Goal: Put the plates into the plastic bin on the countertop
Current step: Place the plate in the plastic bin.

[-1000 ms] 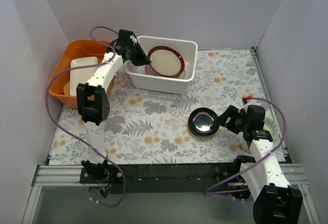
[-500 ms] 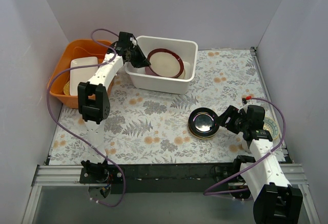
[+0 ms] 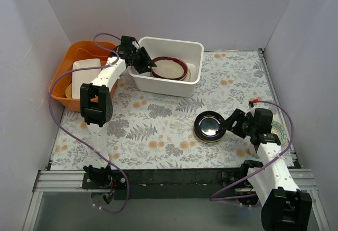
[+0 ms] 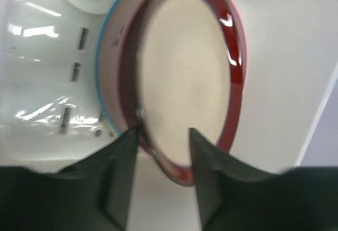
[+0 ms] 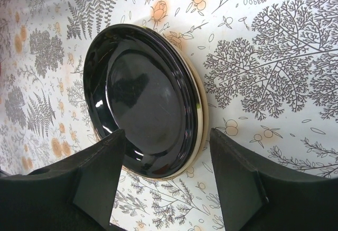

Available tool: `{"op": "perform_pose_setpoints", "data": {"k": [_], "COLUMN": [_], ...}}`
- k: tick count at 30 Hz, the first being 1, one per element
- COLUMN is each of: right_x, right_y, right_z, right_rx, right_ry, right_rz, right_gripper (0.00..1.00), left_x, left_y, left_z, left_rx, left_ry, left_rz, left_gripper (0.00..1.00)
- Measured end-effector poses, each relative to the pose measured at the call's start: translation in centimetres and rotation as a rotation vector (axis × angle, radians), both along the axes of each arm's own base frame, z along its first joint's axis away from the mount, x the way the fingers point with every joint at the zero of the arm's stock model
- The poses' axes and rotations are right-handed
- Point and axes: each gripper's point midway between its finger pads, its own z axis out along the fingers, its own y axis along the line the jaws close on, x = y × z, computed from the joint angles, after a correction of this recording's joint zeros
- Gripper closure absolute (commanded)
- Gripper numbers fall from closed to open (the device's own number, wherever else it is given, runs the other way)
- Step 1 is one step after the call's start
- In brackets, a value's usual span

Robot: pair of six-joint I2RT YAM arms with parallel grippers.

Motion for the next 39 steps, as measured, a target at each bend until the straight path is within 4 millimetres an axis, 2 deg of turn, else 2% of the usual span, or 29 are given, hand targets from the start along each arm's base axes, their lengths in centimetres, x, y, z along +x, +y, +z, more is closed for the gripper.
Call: {"op": "perform_pose_setpoints", "data": {"k": [1, 3, 4, 8, 15, 20, 23, 27, 34, 37, 39], "right_x": [0.0, 0.0, 0.0, 0.0, -0.1, -0.1, -0.1, -0.1, -0.1, -0.1, -0.2], "right_y": [0.0, 0.0, 0.1, 0.1, 0.2, 0.2, 0.3, 0.3, 0.5, 0.6, 0.6], "right_z": [0.0, 0.0, 0.0, 0.0, 0.0, 0.0, 0.0, 0.1, 0.4, 0.7, 0.8], "right_rx": [0.001, 0.002, 0.003, 0.006, 0.011, 0.012, 0.015, 0.017, 0.022, 0.026, 0.027], "right_ry": [0.000, -0.001, -0.001, 0.002, 0.002, 0.002, 0.001, 0.000, -0.014, -0.024, -0.029], "right_rz": [0.001, 0.002, 0.003, 0.005, 0.010, 0.011, 0.015, 0.016, 0.022, 0.025, 0.028], "right_gripper": [0.28, 0.27, 0.27, 0.27, 0.27, 0.28, 0.27, 0.27, 0.27, 0.26, 0.25], "left_x": [0.0, 0.0, 0.0, 0.1, 0.2, 0.6, 0.3, -0.9, -6.3, -9.1, -11.0], "left_y": [-0.2, -0.6, -0.8, -1.0, -0.9, -0.5, -0.6, -0.6, 0.0, 0.0, -0.3], "left_z": [0.4, 1.2, 1.6, 2.4, 3.2, 5.1, 7.2, 12.1, 21.9, 23.9, 23.9], "left_rx": [-0.008, -0.022, -0.032, -0.044, -0.040, -0.048, -0.068, -0.102, -0.153, -0.169, -0.175], "left_ry": [-0.012, -0.034, -0.044, -0.064, -0.076, -0.099, -0.135, -0.228, -0.433, -0.480, -0.481], "left_rz": [-0.010, -0.027, -0.034, -0.045, -0.047, -0.040, -0.046, -0.057, -0.087, -0.104, -0.117], "left_gripper": [0.35, 0.28, 0.22, 0.12, 0.05, 0.02, 0.02, 0.02, 0.02, 0.02, 0.02]}}
